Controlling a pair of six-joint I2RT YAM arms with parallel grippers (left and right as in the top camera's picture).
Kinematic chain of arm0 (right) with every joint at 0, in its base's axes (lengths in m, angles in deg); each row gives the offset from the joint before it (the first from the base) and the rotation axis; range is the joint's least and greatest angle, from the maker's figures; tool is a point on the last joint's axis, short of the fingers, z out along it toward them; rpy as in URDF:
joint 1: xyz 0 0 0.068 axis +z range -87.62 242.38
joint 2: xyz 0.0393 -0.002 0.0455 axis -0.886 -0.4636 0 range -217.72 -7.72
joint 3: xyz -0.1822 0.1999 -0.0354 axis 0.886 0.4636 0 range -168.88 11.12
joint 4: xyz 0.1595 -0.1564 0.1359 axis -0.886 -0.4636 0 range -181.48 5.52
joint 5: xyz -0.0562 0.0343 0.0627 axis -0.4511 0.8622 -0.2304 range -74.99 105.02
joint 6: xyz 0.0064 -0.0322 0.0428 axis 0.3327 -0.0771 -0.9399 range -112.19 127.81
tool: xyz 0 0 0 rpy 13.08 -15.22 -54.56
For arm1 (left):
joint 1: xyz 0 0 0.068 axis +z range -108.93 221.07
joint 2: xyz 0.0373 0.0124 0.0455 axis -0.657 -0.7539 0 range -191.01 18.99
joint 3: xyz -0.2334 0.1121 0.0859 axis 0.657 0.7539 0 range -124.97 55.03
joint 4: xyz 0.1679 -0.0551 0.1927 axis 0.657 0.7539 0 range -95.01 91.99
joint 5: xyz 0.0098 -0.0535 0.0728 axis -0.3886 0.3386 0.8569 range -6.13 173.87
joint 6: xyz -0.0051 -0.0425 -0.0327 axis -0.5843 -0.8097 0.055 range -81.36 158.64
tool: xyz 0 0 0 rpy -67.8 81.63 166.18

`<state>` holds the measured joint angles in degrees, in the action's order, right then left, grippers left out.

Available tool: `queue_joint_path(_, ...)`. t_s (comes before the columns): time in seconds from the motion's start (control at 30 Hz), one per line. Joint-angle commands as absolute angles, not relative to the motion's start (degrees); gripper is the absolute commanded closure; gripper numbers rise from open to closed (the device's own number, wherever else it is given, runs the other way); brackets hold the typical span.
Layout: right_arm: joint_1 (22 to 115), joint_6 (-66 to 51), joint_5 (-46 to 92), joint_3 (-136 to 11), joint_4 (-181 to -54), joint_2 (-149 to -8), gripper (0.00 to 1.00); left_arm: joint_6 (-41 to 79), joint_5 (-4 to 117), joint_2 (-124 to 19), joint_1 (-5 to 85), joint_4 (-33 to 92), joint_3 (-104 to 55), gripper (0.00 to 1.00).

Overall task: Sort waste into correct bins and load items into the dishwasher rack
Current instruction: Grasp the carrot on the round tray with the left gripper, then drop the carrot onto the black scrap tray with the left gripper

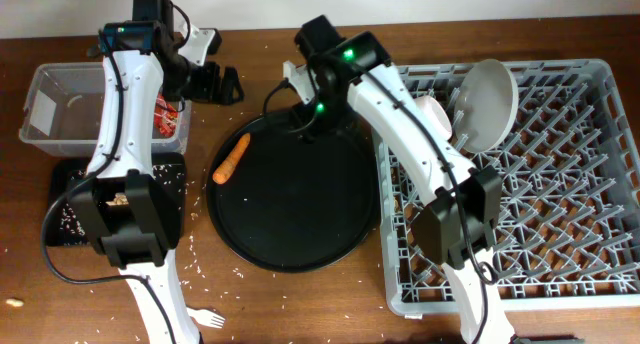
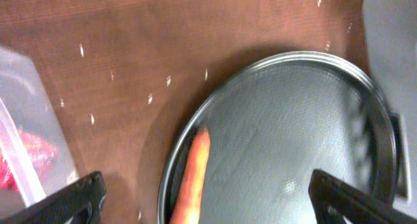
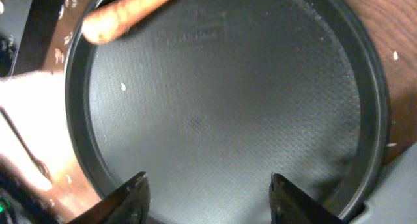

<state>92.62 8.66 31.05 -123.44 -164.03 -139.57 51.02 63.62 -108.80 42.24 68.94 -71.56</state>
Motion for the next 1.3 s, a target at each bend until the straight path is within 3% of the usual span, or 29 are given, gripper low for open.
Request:
queue_joint_path(0.0, 90.04, -1.57, 27.03, -122.59, -162.57, -139.33, 0.41, 60.27, 65.31, -107.01, 41.82, 74.28, -71.38, 0.02)
queue_joint_path(0.13, 83.09, -1.73, 31.31, -122.59, -163.36, -139.33, 0.41, 63.46, 65.31, -107.01, 39.2, 81.66, -70.99, 0.18)
queue_joint_path(0.3, 80.99, -1.44, 31.4, -122.59, -163.14, -139.33, 0.41, 63.43, 66.01, -107.01, 35.86, 79.37, -64.43, 0.2)
queue_joint_path(0.5, 80.62, 0.48, 30.83, -122.57, -165.19, -139.33, 0.4, 55.19, 83.8, -107.01, 31.31, 63.15, -50.47, 0.2)
queue_joint_path(0.7, 80.62, 0.48, 30.24, -122.57, -165.43, -139.33, 0.39, 54.93, 86.59, -107.03, 31.31, 56.64, -42.66, 0.2)
queue_joint_path(0.77, 80.64, 0.48, 29.39, -122.57, -165.69, -139.33, 0.39, 54.93, 85.5, -107.03, 31.31, 55.98, -40.89, 0.3)
queue_joint_path(0.8, 80.64, 0.48, 29.39, -122.57, -165.85, -139.33, 0.39, 54.93, 85.13, -107.03, 31.31, 54.47, -39.41, 0.41)
queue_joint_path(0.83, 80.64, 0.48, 29.39, -122.57, -165.93, -139.33, 0.39, 54.93, 85.13, -107.03, 31.33, 53.62, -38.53, 0.56)
queue_joint_path(0.87, 80.62, 0.5, 29.34, -122.57, -166.2, -139.33, 0.39, 54.89, 85.11, -107.03, 31.33, 52.99, -37.64, 0.8)
queue_joint_path(0.9, 80.62, 0.48, 29.36, -122.57, -166.26, -139.33, 0.39, 54.71, 85.13, -107.03, 31.33, 53.05, -37.53, 0.91)
queue_joint_path(0.97, 80.64, 0.5, 29.36, -122.57, -166.26, -139.33, 0.39, 54.6, 85.13, -107.01, 31.31, 52.68, -37.77, 0.99)
queue_joint_path(1.1, 80.64, 0.48, 29.36, -122.57, -166.55, -139.33, 0.39, 51.04, 84.26, -106.96, 31.33, 59.17, -46.12, 0.99)
queue_joint_path(1.27, 80.62, 0.48, 29.36, -122.57, -167.01, -139.33, 0.39, 46.08, 79.32, -106.79, 33.06, 80.57, -71.27, 0.99)
